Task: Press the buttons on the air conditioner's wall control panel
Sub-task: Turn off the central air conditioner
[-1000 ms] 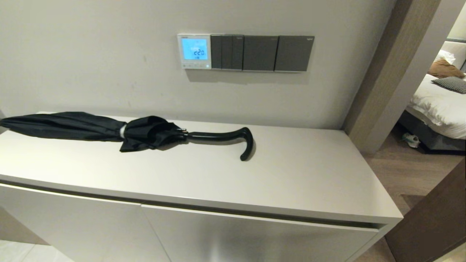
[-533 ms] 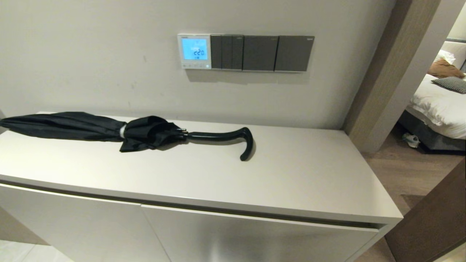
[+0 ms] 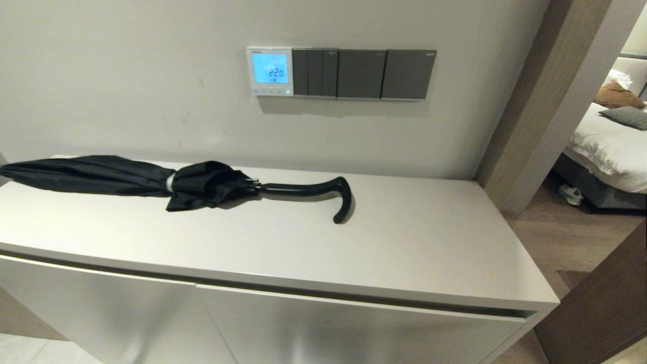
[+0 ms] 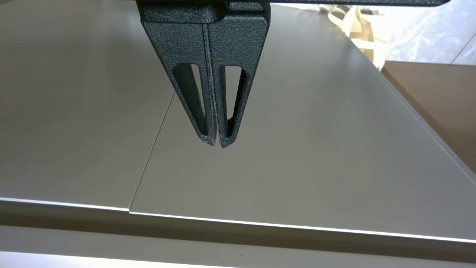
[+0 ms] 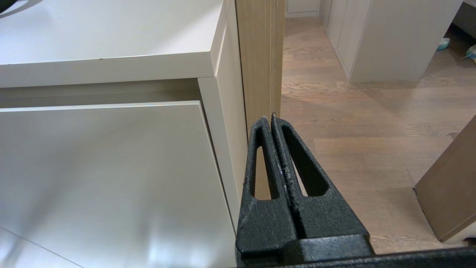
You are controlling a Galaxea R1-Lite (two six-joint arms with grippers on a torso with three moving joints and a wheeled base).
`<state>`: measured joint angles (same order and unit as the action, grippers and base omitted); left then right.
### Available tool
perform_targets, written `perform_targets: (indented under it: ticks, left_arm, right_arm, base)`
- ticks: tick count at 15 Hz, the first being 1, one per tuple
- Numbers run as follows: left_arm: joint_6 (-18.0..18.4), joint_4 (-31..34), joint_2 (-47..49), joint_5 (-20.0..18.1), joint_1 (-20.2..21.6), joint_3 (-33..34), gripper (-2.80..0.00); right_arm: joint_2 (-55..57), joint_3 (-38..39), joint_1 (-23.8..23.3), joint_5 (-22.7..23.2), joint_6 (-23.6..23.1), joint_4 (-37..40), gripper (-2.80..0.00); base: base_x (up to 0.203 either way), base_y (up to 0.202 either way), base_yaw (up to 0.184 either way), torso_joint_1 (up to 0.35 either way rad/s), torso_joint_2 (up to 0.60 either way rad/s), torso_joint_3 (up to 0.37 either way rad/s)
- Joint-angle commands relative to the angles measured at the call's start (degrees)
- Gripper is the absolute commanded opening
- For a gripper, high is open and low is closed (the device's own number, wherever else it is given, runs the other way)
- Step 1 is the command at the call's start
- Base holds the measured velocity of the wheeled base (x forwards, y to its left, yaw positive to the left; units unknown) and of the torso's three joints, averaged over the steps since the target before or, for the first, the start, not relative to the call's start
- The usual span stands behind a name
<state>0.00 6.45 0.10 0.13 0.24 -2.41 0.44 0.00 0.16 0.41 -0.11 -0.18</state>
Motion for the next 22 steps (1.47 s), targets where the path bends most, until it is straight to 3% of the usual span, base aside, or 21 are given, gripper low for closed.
perform_targets:
  ticks: [1, 3, 5, 22]
  left_arm:
    - [-0.08, -0.46, -0.04, 0.02, 0.11, 0.24, -2.8]
    - [-0.28, -1.7, -0.1, 0.0, 0.11, 0.61, -2.8]
    - [-0.52, -7.4, -0.02, 0.55, 0.11, 2.4, -2.8]
    - [1.87, -4.78, -0.03, 0.07, 0.11, 2.41, -2.8]
  right_arm:
    - [0.09, 0.0, 0.02, 0.02, 0.02, 0.01, -2.8]
    - [0.09, 0.0, 0.02, 0.02, -0.05, 0.01, -2.8]
    - [0.09, 0.0, 0.02, 0.02, -0.07, 0.01, -2.8]
    - [0.09, 0.0, 0.02, 0.02, -0.07, 0.01, -2.8]
  base:
    - [0.0, 0.0, 0.0, 0.0, 0.0, 0.0]
    - [0.0, 0.0, 0.0, 0.0, 0.0, 0.0]
    - [0.0, 0.0, 0.0, 0.0, 0.0, 0.0]
    - [0.0, 0.0, 0.0, 0.0, 0.0, 0.0]
